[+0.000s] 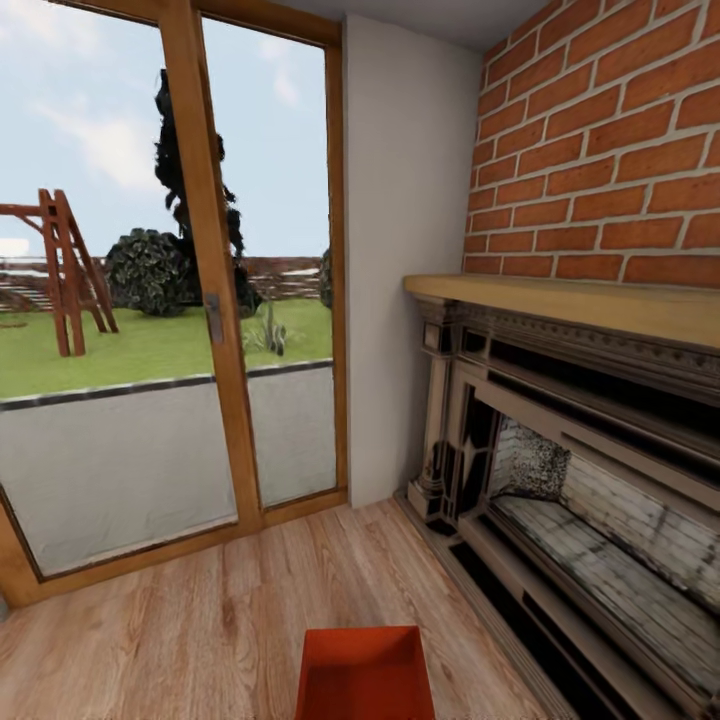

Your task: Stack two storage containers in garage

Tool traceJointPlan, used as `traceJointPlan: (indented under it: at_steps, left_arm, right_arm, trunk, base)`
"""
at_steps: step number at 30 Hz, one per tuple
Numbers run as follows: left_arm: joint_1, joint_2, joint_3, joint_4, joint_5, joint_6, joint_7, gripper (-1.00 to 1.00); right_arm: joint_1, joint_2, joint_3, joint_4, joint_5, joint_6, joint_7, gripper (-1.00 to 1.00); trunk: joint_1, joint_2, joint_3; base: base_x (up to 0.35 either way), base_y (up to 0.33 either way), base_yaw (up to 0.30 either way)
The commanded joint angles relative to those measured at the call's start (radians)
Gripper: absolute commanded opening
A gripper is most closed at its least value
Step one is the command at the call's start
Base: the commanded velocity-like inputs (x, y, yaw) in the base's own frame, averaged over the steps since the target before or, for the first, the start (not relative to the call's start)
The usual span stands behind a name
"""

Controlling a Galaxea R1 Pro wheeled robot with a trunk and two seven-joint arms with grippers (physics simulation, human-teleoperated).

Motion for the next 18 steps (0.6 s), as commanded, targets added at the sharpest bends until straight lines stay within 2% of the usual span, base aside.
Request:
traceJointPlan:
  at_steps: [1,18]
  left_arm:
    - [-0.001,0.000,-0.002,0.001,0.008,-0.001,-0.004,1.00]
    - [-0.001,0.000,-0.002,0.001,0.008,-0.001,-0.004,1.00]
  right_arm:
    - [-0.001,0.000,0.008,0.003,-0.010,-0.005,0.003,1.00]
    - [-0.001,-0.001,0.007,0.003,-0.010,-0.005,0.003,1.00]
  trunk:
    - [0.000,-0.001,-0.003]
    - [0.000,-0.001,-0.030]
  base:
    - [0.000,0.000,0.000]
    - [0.000,0.000,0.000]
